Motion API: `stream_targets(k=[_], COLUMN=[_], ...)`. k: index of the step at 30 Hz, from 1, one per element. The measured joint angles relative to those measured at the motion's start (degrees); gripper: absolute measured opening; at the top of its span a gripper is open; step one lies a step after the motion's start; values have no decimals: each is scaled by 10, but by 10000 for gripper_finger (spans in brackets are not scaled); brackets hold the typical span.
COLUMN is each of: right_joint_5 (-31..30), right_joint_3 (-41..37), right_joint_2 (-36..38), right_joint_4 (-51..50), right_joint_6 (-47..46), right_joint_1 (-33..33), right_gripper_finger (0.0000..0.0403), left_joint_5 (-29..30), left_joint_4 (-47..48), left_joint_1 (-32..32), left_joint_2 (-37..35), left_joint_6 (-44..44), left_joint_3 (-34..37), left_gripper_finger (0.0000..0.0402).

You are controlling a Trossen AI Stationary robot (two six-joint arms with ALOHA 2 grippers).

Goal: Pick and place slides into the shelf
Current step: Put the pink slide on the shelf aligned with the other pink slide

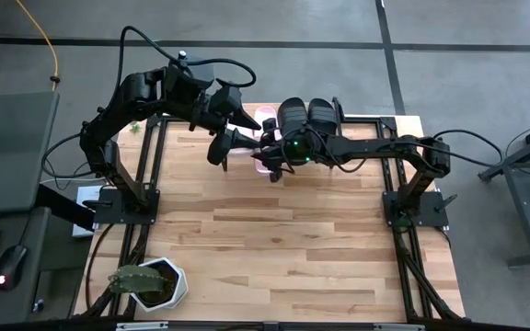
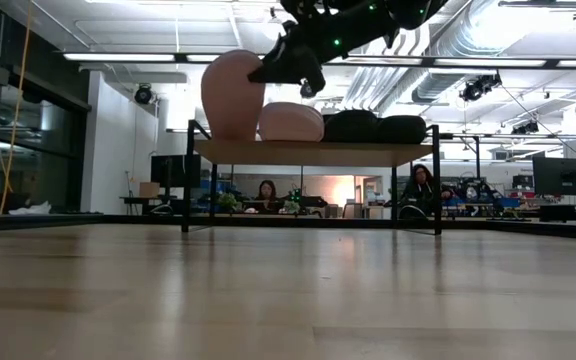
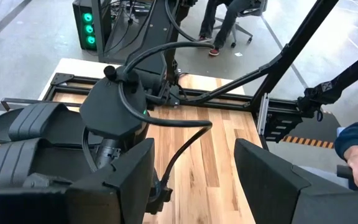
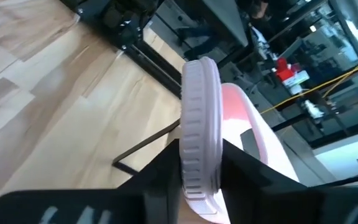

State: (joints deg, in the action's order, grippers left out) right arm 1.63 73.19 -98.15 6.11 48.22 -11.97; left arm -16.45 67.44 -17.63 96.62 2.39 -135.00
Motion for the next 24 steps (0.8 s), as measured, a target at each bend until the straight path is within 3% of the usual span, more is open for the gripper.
stream_targets(k=[11, 24], right_joint_5=[17, 82], right_joint_3=[0, 0], right_joint_2=[0, 0], right_joint_4=[-1, -50], right_joint_6=[-31, -93], right_joint_1=[-7, -21], right_gripper_finger=[169, 177], left_joint_5=[0, 0], left_joint_4=[0, 0], left_joint_1=[0, 0], left_joint_2=[0, 0], left_joint_6=[1, 8], left_joint_3=[0, 0], left_gripper_finger=[211, 211])
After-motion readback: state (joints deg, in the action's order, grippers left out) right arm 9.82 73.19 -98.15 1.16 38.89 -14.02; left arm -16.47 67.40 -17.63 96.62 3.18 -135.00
